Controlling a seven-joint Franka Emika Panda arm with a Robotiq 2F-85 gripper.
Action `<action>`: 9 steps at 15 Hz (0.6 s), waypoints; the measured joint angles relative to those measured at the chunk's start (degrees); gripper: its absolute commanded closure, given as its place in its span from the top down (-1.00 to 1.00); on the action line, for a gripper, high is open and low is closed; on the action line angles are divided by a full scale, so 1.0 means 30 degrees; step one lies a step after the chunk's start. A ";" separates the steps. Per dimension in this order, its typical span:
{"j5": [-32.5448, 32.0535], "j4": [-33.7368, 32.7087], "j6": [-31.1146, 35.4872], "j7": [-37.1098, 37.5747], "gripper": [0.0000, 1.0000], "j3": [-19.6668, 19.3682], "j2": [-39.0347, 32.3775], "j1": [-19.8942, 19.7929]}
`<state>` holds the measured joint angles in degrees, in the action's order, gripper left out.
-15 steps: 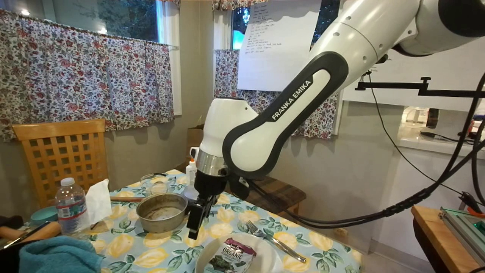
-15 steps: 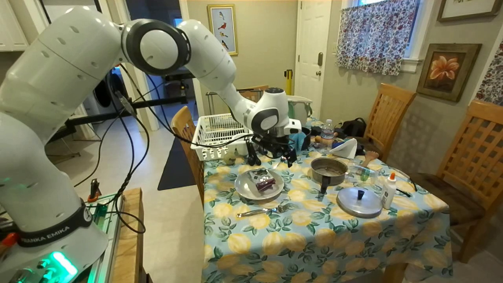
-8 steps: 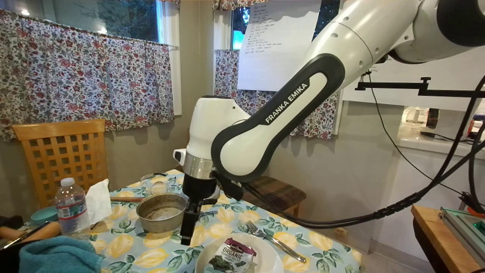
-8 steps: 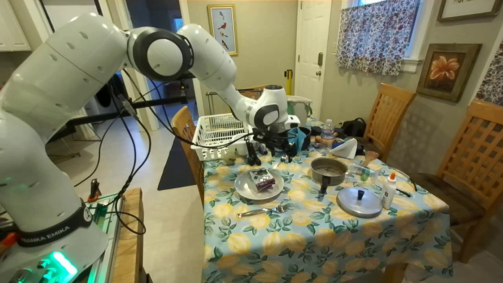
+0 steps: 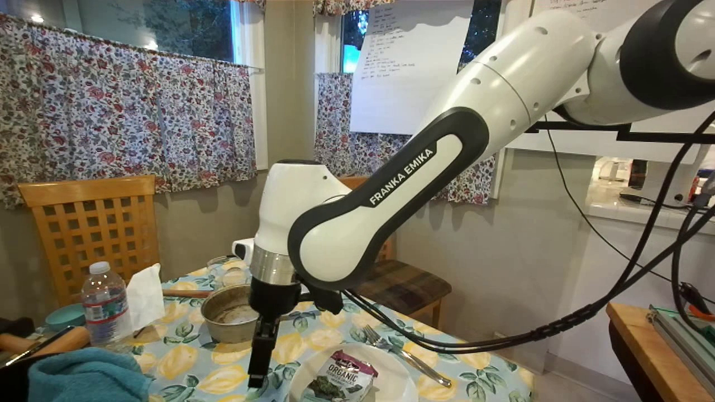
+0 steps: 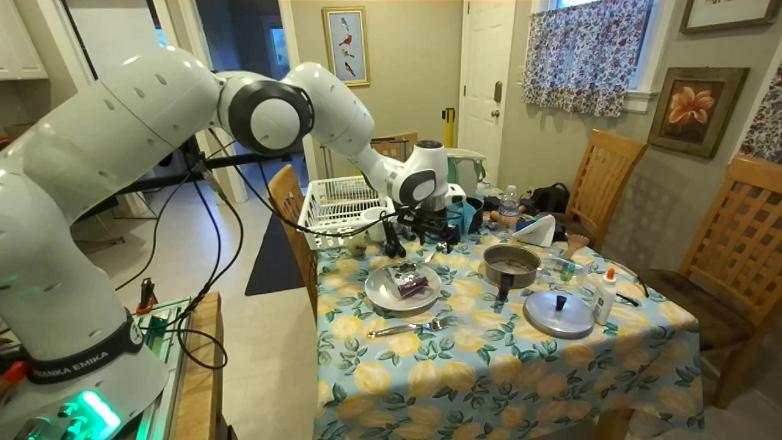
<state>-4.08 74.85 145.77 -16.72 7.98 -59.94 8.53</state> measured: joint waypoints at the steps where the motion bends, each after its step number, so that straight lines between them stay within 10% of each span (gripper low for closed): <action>1: 0.0000 -0.0380 0.0000 -0.0076 1.00 0.0123 -0.0342 0.0001; 9: 0.0000 -0.2850 0.0005 -0.0093 1.00 0.0300 -0.2709 0.0366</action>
<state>-4.08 66.30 145.79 -17.00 8.88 -68.07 9.63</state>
